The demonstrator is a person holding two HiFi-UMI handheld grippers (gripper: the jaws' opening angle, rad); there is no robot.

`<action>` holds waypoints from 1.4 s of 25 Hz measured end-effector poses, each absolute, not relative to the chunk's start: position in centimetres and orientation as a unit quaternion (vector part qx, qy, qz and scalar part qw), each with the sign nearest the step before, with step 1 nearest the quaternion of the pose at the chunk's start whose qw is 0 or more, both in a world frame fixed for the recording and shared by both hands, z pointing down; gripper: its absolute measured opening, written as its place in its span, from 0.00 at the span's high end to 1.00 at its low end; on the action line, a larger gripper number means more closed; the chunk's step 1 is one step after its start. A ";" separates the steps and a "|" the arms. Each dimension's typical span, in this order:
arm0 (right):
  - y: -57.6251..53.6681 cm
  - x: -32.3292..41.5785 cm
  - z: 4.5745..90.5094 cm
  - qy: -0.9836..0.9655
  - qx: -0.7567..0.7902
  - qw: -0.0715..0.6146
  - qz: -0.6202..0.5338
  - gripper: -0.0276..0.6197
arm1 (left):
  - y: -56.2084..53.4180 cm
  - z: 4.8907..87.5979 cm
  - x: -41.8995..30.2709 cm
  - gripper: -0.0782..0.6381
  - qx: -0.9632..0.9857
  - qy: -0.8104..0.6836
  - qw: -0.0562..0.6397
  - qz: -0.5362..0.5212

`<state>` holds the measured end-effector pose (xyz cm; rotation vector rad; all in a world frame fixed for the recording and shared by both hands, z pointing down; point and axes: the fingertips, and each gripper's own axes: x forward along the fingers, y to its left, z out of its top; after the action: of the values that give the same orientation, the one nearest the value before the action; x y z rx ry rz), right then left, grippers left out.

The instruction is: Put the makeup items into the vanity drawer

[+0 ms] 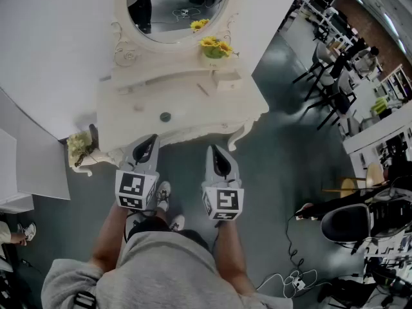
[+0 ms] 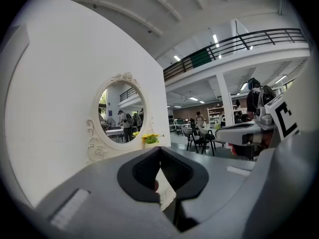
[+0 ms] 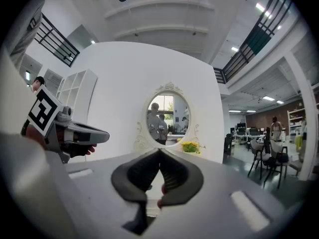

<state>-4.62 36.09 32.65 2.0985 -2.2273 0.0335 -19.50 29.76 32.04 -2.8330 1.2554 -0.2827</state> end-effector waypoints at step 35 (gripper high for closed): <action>8.6 -4.4 35.3 -0.737 0.671 0.076 0.031 0.95 | 2.5 34.9 -18.7 0.88 -0.908 0.410 -0.016 -0.090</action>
<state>-4.45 8.55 35.25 2.0110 -2.2089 0.0917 -18.74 2.48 34.90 -2.8814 1.3006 -0.2865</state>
